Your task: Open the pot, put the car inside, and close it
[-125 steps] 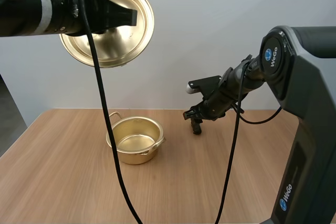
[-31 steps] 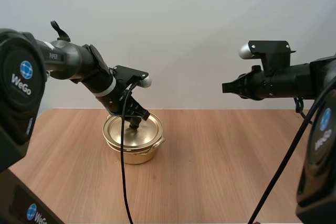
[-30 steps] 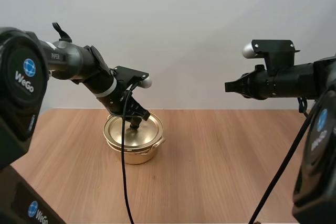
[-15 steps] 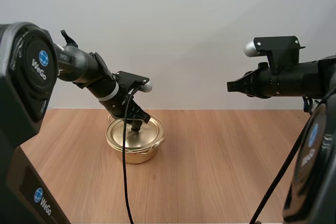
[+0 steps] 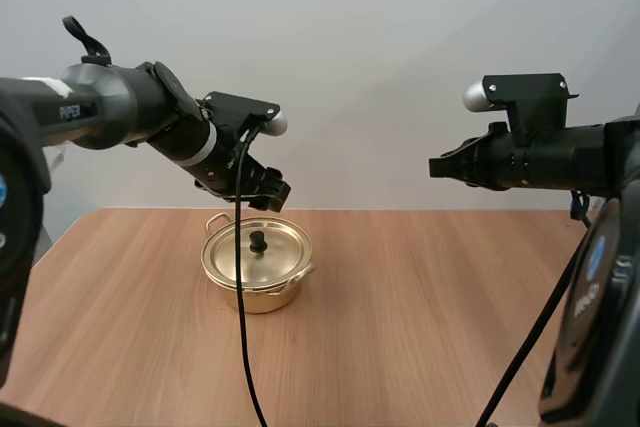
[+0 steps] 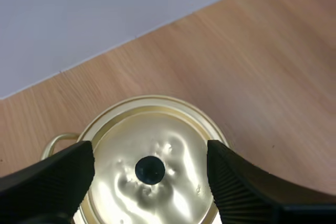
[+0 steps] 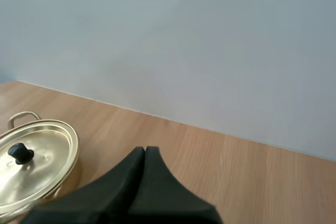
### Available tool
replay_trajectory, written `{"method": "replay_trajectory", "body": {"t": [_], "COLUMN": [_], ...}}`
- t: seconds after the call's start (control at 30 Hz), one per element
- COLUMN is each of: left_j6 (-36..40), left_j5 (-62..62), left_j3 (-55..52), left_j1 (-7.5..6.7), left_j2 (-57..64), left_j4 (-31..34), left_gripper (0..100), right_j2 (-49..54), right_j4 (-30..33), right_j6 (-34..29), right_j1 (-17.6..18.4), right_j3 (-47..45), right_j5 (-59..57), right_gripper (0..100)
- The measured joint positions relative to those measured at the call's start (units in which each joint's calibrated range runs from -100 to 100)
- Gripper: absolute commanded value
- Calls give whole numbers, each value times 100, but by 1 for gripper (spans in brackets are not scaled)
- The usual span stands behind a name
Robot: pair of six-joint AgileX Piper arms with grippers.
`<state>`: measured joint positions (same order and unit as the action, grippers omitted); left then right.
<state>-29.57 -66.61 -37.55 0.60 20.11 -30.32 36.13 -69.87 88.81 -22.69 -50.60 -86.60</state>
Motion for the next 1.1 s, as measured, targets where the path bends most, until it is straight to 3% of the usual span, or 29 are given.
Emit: {"method": "replay_trajectory", "body": {"t": [0.2,0.37,0.47,0.63,0.7,0.8,0.97,1.1], "left_j6": [-588,-677,-399,347,628,1065,1838,2401], "left_j5": [824,1580,2190,2807,2740,2851,3143,3330], "left_j3": [-997,-1959,-2572,-3562,-3883,-4229,-4713,-5195], "left_j1": [187,567,656,656,627,462,84,-22], "left_j2": [1197,2173,2738,3685,4040,4593,5584,6342], "left_j4": [-1040,-1573,-1520,-847,-488,17,878,1560], "left_gripper": [100,100,100,100,100,100,100,100], "right_j2": [0,0,0,125,255,397,615,700], "right_j4": [-143,-541,-832,-846,-841,-839,-828,-777], "right_j6": [980,1116,1116,1116,1116,1116,1116,1116], "right_j1": [0,0,0,-54,-152,-313,-656,-931], "right_j3": [-566,-850,-1003,-1191,-1350,-1611,-2060,-2144], "right_j5": [-751,-1212,-1324,-1324,-1340,-1340,-1340,-1340], "right_gripper": [0,0,0,0,0,0,0,0]}}
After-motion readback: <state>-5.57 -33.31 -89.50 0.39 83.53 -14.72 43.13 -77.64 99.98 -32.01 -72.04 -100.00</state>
